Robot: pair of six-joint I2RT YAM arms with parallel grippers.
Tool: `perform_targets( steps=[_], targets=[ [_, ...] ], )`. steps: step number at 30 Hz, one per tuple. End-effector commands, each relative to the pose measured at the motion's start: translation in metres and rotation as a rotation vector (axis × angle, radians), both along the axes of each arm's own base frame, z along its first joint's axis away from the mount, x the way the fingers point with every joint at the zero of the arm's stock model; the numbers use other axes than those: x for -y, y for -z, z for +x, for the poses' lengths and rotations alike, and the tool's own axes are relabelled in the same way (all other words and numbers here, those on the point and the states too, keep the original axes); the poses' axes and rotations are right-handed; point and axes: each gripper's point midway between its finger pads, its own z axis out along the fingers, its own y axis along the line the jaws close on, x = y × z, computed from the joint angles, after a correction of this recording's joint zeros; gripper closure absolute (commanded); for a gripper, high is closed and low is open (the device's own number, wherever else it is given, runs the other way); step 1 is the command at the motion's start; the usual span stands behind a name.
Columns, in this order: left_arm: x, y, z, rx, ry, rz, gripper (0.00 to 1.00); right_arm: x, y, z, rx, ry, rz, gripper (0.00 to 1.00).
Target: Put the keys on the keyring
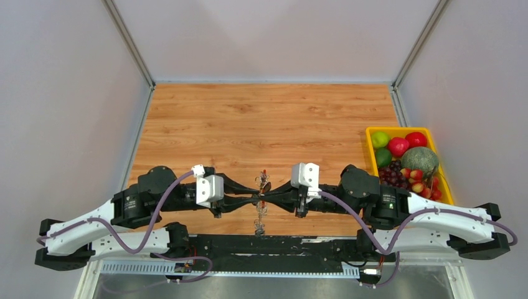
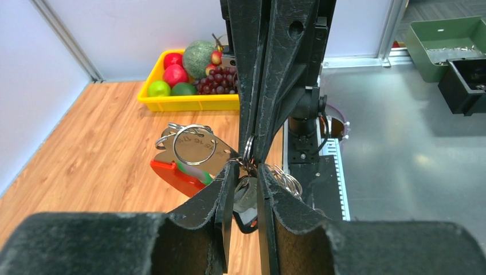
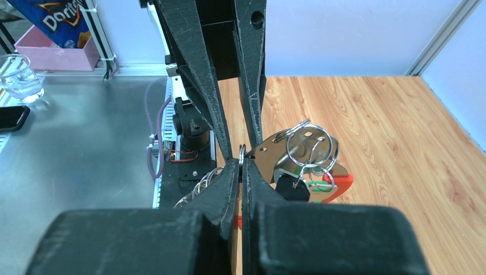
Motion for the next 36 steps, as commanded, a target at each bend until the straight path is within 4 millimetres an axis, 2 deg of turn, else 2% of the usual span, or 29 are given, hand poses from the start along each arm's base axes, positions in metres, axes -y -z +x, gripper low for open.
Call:
perform_targets(
  steps=[1, 7, 17, 25, 36],
  targets=[
    [0.007, -0.001, -0.001, -0.011, 0.010, -0.007, 0.72, 0.011, -0.056, -0.003, 0.035, -0.006, 0.228, 1.00],
    [0.010, -0.001, -0.001, -0.013, 0.017, -0.007, 0.72, 0.019, -0.072, -0.004, 0.067, -0.009, 0.320, 1.00],
    [0.015, 0.000, -0.005, -0.016, 0.043, -0.011, 0.67, 0.023, -0.082, -0.006, 0.116, -0.011, 0.446, 1.00],
    [0.015, 0.000, -0.011, -0.025, 0.078, -0.010, 0.63, 0.026, -0.098, -0.008, 0.174, -0.019, 0.557, 1.00],
    [0.006, -0.005, -0.016, -0.030, 0.091, -0.020, 0.63, 0.019, -0.102, -0.004, 0.184, 0.000, 0.557, 1.00]
  ],
)
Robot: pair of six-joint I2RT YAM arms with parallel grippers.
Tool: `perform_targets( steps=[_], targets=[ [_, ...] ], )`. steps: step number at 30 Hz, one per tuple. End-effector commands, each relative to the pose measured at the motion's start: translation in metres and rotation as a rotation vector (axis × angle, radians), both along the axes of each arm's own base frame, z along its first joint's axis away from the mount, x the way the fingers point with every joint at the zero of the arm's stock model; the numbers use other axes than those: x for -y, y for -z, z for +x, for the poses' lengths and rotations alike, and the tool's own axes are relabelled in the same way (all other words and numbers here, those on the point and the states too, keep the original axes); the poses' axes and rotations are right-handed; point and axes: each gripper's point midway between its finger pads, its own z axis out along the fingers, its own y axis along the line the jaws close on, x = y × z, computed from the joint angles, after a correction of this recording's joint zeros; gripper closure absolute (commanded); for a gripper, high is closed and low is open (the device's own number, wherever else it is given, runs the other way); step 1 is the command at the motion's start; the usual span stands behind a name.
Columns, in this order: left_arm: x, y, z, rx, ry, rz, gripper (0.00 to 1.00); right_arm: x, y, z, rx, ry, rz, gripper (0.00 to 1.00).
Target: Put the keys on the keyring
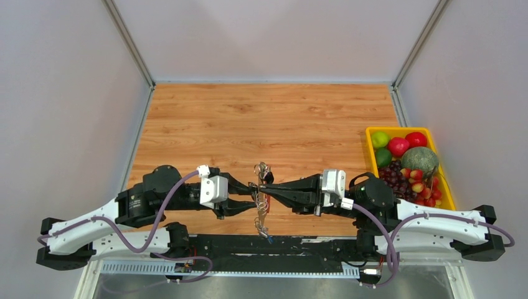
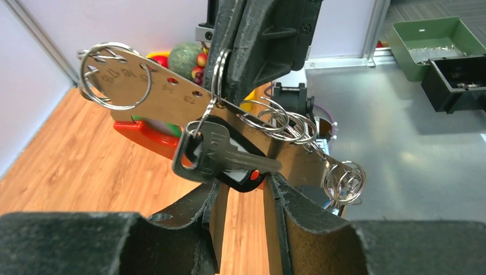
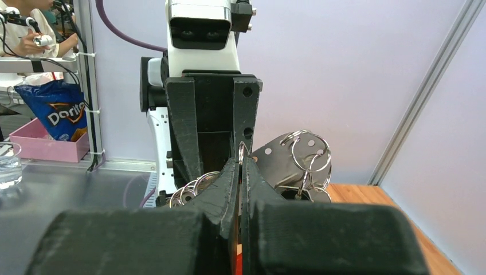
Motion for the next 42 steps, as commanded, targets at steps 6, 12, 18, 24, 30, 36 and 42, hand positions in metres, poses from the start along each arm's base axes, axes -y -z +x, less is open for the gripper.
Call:
perform_targets(
  steps=[6, 12, 18, 24, 30, 36, 42],
  targets=[
    [-0.016, -0.011, -0.009, -0.011, 0.019, -0.029, 0.62, 0.014, -0.042, -0.002, 0.020, 0.006, 0.131, 1.00],
    [-0.030, -0.020, -0.003, 0.011, -0.034, -0.039, 0.60, 0.016, -0.043, -0.002, 0.014, 0.004, 0.133, 1.00],
    [-0.039, -0.037, 0.000, 0.040, -0.057, -0.085, 0.59, 0.011, -0.036, -0.001, 0.007, 0.004, 0.110, 1.00],
    [-0.041, -0.054, -0.001, 0.078, -0.052, -0.148, 0.59, 0.007, -0.026, -0.002, 0.000, -0.006, 0.081, 1.00],
    [-0.040, -0.064, -0.001, 0.122, -0.051, -0.192, 0.54, 0.005, -0.023, -0.006, -0.008, -0.031, 0.070, 1.00],
    [-0.038, -0.076, 0.002, 0.151, -0.061, -0.238, 0.48, 0.002, -0.022, -0.009, -0.005, -0.046, 0.061, 1.00],
    [-0.028, -0.079, 0.004, 0.177, -0.055, -0.242, 0.47, 0.001, -0.018, -0.011, -0.003, -0.062, 0.054, 1.00]
  ],
)
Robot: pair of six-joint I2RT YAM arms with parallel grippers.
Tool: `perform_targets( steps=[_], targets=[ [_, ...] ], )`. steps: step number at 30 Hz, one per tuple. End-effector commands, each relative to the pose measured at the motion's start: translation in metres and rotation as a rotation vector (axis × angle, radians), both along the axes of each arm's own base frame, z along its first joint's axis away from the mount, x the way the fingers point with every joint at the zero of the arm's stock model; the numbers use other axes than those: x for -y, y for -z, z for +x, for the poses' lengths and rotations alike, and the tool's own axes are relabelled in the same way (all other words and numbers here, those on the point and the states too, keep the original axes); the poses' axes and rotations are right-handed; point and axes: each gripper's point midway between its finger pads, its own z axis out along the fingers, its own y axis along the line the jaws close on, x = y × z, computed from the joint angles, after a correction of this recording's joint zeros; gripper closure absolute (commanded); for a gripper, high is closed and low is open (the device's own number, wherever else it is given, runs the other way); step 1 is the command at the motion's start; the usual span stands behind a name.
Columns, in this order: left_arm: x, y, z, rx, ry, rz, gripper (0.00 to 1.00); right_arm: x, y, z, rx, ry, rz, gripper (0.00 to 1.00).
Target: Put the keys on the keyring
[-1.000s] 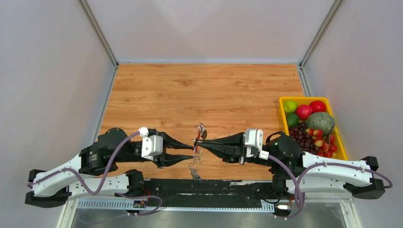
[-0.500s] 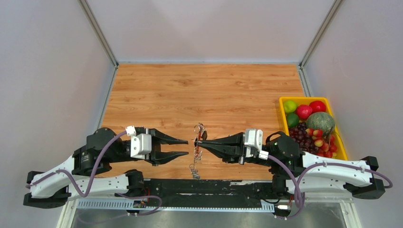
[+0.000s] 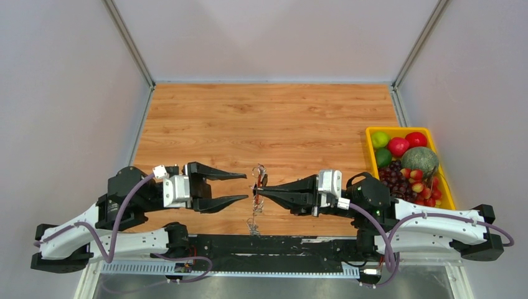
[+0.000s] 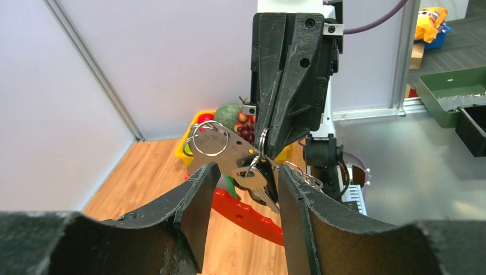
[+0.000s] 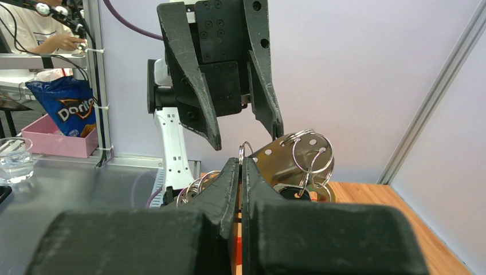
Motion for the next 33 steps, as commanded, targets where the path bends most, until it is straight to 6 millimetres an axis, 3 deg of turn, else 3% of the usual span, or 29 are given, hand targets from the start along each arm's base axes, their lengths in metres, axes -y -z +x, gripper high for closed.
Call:
perform_targets(
  steps=[1, 8, 22, 33],
  targets=[
    [0.008, -0.018, 0.000, 0.054, 0.008, -0.043, 0.47, 0.007, -0.023, -0.008, 0.002, -0.037, 0.069, 1.00],
    [0.024, -0.010, -0.004, 0.045, 0.057, -0.002, 0.48, 0.011, -0.025, -0.007, 0.003, -0.030, 0.077, 1.00],
    [0.027, -0.007, -0.008, 0.036, 0.086, 0.015, 0.79, 0.012, -0.025, -0.004, -0.009, -0.011, 0.074, 1.00],
    [0.023, -0.010, -0.009, 0.045, 0.085, -0.014, 0.76, 0.005, -0.019, -0.002, -0.023, -0.008, 0.052, 1.00]
  ],
)
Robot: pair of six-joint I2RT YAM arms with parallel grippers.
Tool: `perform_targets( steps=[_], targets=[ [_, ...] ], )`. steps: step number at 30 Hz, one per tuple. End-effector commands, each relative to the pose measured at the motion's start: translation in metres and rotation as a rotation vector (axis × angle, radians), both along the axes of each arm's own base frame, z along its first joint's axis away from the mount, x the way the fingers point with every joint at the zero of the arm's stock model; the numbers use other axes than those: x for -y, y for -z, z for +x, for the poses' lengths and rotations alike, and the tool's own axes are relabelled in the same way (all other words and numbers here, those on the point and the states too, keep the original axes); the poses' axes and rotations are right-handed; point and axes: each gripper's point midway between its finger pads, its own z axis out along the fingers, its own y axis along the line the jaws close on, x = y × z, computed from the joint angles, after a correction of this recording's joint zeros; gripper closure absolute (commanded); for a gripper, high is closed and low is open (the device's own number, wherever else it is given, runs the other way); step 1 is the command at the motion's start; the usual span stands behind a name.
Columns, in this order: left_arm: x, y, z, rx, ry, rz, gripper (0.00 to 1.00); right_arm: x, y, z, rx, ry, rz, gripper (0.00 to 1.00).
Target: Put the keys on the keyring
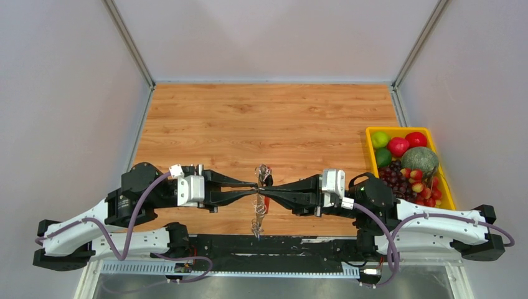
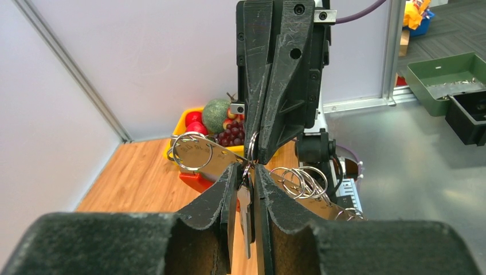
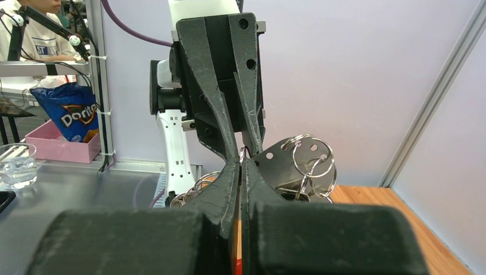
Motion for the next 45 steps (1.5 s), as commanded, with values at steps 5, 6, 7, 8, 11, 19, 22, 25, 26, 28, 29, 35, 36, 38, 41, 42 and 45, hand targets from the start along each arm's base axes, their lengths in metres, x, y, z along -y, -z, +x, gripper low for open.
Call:
perform_targets(
  steps=[5, 6, 7, 8, 11, 19, 22, 25, 26, 28, 29, 35, 36, 38, 41, 42, 45],
  targets=[
    [-0.001, -0.016, -0.010, 0.029, 0.050, -0.058, 0.81, -0.002, -0.015, -0.001, -0.016, -0.008, 0.037, 1.00],
    [-0.001, -0.016, -0.010, 0.030, 0.051, -0.058, 0.84, -0.002, -0.015, -0.001, -0.016, -0.009, 0.039, 1.00],
    [-0.001, -0.016, -0.010, 0.031, 0.052, -0.057, 0.90, -0.003, -0.016, -0.002, -0.015, -0.012, 0.041, 1.00],
    [0.000, -0.015, -0.010, 0.033, 0.052, -0.056, 0.92, -0.003, -0.016, -0.001, -0.015, -0.011, 0.040, 1.00],
    [0.001, -0.015, -0.009, 0.033, 0.050, -0.056, 0.99, -0.006, -0.015, -0.001, -0.015, -0.013, 0.031, 1.00],
    [-0.001, -0.016, -0.002, 0.010, 0.009, -0.079, 1.00, -0.009, -0.008, 0.001, -0.023, -0.004, 0.003, 1.00],
    [-0.003, -0.017, 0.000, 0.005, -0.005, -0.091, 1.00, -0.009, -0.006, 0.003, -0.030, 0.005, -0.010, 1.00],
    [-0.007, -0.019, 0.001, 0.004, -0.017, -0.100, 1.00, -0.006, -0.005, 0.003, -0.037, 0.008, -0.015, 1.00],
    [-0.008, -0.021, 0.001, 0.002, -0.018, -0.104, 1.00, -0.006, -0.004, 0.003, -0.039, 0.009, -0.022, 0.97],
    [-0.009, -0.021, 0.001, 0.001, -0.020, -0.104, 1.00, -0.004, 0.000, 0.004, -0.043, 0.015, -0.044, 0.92],
    [-0.009, -0.020, 0.001, -0.001, -0.022, -0.099, 1.00, -0.003, 0.001, 0.004, -0.044, 0.020, -0.051, 0.90],
    [-0.011, -0.016, 0.001, -0.012, -0.025, -0.077, 1.00, 0.009, 0.005, 0.007, -0.057, 0.045, -0.108, 0.76],
    [-0.011, -0.016, 0.001, -0.014, -0.026, -0.074, 1.00, 0.011, 0.008, 0.009, -0.063, 0.058, -0.126, 0.75],
    [-0.012, -0.014, 0.001, -0.020, -0.025, -0.065, 1.00, 0.017, 0.010, 0.015, -0.075, 0.093, -0.149, 0.72],
    [-0.012, -0.008, 0.001, -0.030, -0.026, -0.046, 1.00, 0.022, 0.021, 0.021, -0.095, 0.130, -0.208, 0.72],
    [-0.011, -0.007, 0.001, -0.033, -0.026, -0.042, 1.00, 0.023, 0.023, 0.021, -0.100, 0.134, -0.217, 0.72],
    [-0.011, -0.003, 0.001, -0.044, -0.025, -0.025, 1.00, 0.024, 0.025, 0.022, -0.109, 0.140, -0.226, 0.71]
  ],
)
